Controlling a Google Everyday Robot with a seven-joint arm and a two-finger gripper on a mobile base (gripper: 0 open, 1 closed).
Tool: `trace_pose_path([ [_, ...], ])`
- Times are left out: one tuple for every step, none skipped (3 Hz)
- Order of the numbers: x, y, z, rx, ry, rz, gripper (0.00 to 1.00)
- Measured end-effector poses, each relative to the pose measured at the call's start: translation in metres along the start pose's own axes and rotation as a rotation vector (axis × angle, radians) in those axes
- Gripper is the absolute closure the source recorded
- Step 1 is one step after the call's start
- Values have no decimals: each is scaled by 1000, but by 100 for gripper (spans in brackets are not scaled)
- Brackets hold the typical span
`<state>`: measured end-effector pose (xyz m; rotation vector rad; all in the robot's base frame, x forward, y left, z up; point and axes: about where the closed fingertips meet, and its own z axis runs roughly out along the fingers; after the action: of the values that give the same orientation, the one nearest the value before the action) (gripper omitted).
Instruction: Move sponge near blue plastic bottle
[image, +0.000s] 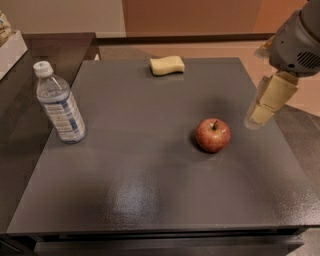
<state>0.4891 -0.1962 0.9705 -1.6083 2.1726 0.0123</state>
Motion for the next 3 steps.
trace_pose_path([
  [-20,-32,18,-3,-72,46,0],
  [-41,-68,39,7,-123,105,0],
  [-59,-99,70,15,-160,175,0],
])
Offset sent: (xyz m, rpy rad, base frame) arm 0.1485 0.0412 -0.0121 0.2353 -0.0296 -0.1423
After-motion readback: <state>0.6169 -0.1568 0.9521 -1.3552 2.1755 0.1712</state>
